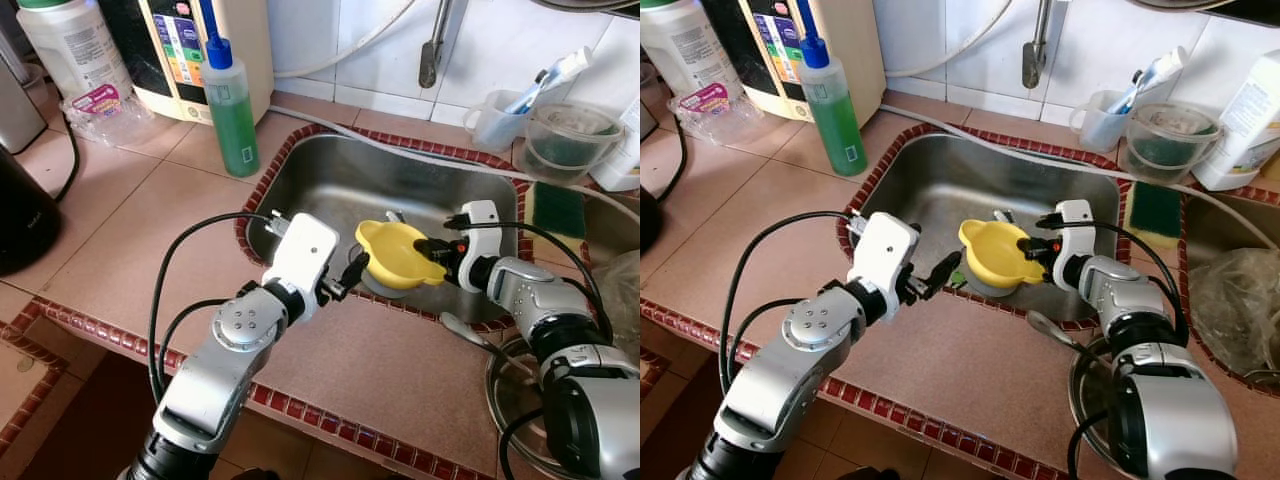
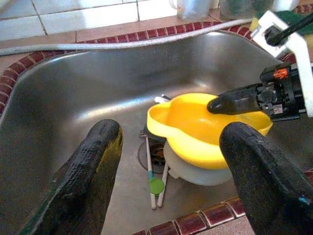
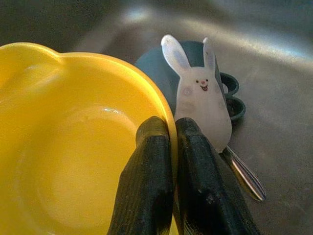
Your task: Kitchen organization
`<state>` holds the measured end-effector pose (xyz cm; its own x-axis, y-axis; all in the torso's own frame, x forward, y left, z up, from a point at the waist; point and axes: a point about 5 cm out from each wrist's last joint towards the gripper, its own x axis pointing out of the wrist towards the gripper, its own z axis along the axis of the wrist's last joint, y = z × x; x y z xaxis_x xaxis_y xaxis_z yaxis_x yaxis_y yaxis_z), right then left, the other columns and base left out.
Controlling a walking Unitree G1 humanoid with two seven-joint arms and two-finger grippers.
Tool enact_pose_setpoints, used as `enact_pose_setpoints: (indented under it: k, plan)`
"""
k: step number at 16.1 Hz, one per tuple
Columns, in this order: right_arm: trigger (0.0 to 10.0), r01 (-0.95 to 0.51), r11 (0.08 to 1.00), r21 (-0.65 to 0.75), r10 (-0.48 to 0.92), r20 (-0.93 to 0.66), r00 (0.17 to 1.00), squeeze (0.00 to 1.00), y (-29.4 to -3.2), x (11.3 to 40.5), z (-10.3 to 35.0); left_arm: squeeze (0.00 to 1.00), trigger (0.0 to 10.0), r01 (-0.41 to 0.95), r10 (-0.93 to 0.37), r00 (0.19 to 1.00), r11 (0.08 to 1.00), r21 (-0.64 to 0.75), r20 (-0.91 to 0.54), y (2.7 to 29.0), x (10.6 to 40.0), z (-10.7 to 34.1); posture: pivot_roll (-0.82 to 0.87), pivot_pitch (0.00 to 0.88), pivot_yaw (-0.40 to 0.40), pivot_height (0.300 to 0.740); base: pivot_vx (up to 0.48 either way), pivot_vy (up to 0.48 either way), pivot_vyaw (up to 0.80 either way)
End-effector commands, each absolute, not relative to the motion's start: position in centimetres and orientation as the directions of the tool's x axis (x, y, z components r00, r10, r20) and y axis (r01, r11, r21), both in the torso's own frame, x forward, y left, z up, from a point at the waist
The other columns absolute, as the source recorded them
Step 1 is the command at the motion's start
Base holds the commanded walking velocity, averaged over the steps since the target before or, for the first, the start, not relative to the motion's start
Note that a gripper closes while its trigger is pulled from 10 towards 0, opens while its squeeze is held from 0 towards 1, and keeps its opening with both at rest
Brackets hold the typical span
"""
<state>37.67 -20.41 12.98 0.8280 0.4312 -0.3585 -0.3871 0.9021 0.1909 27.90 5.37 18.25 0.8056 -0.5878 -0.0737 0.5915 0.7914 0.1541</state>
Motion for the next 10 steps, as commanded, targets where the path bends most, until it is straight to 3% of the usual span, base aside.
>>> enact_pose_setpoints:
  k: [1,2,10]
  plan:
    - [10.0,-0.388,0.902,0.190,0.431,-0.363,0.826,0.10,-20.4,37.9,13.4,0.00,10.0,0.604,-0.604,0.796,0.782,0.156,-0.051,5.2,27.7,18.9,-0.08,0.196,0.007,0.740,0.000,0.000,0.00]
    - [10.0,-0.376,0.904,0.205,0.427,-0.359,0.830,1.00,-20.4,37.9,13.4,0.00,10.0,0.602,-0.602,0.797,0.783,0.154,-0.051,5.3,27.7,18.9,-0.07,0.195,0.007,0.740,0.000,0.000,0.00]
    - [10.0,-0.367,0.901,0.233,0.419,-0.240,0.876,1.00,-20.1,39.1,16.0,0.00,10.0,0.595,-0.596,0.801,0.786,0.170,-0.049,5.6,28.0,19.0,-0.06,0.164,0.007,0.740,0.000,0.000,0.00]
